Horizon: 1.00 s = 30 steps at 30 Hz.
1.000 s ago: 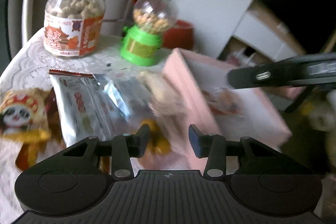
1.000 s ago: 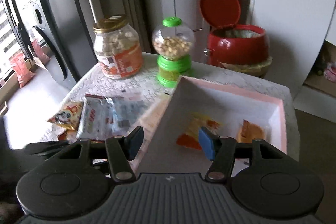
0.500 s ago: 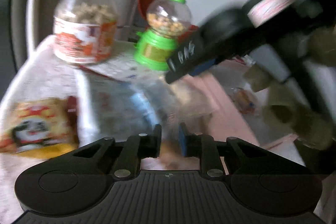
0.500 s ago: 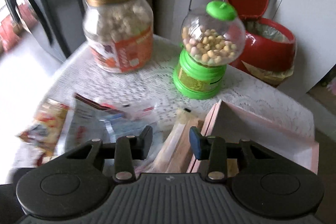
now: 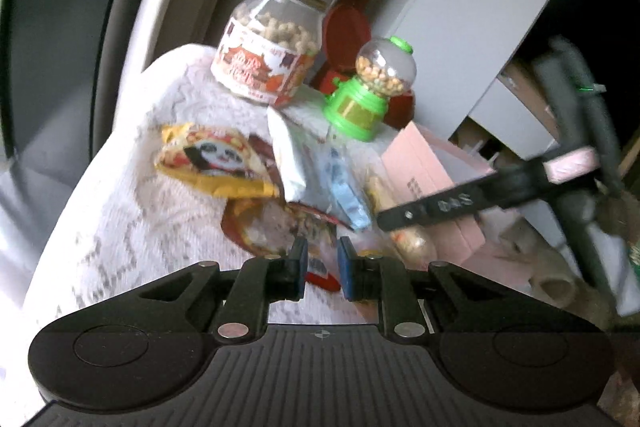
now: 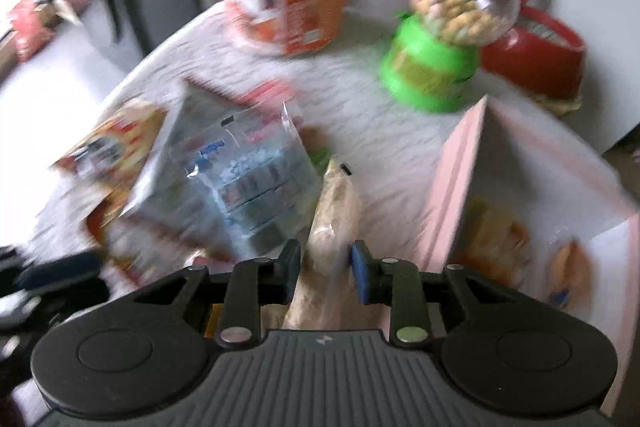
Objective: Organize snacks
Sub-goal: 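Grasp the long yellow-wrapped snack stick with the right tool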
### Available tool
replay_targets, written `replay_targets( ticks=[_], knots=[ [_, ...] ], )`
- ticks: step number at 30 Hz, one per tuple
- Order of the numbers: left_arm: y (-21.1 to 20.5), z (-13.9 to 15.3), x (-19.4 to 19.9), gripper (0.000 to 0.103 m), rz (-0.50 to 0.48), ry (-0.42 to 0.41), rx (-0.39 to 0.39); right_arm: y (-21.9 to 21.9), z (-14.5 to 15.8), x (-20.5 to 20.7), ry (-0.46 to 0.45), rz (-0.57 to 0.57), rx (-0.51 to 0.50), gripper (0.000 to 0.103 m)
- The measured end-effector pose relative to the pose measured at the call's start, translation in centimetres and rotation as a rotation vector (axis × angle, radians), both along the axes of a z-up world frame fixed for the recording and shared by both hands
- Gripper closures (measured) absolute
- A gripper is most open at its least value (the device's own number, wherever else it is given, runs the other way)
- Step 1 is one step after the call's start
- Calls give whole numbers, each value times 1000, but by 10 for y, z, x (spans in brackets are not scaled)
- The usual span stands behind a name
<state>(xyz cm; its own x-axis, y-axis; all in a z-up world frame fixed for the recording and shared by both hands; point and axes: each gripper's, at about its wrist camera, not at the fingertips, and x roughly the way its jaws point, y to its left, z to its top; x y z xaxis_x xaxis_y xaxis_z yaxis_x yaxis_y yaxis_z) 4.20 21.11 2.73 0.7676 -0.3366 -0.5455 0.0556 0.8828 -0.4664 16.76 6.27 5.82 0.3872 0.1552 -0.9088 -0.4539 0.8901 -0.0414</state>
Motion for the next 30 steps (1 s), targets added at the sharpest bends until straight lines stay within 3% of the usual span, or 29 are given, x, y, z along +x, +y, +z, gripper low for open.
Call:
replay_targets(
  ticks=[6, 12, 18, 22, 27, 30],
  knots=[
    [-19, -4, -15, 83, -43, 48, 38, -19, 6, -51, 107, 75, 173, 75],
    [-43, -3, -33, 83, -75, 67, 119, -44, -8, -104, 16, 114, 157, 74],
    [-63, 8, -48, 83, -109, 57, 157, -83, -18, -126, -37, 63, 154, 72],
    [-77, 4, -52, 83, -165, 86, 141, -104, -10, -130, -135, 44, 178, 47],
    [-97, -2, -57, 83, -184, 99, 259, -115, -6, -118, -205, 42, 261, 37],
    [-103, -5, -55, 82, -158, 104, 364, -109, -13, -109, -203, 36, 290, 36]
  ],
)
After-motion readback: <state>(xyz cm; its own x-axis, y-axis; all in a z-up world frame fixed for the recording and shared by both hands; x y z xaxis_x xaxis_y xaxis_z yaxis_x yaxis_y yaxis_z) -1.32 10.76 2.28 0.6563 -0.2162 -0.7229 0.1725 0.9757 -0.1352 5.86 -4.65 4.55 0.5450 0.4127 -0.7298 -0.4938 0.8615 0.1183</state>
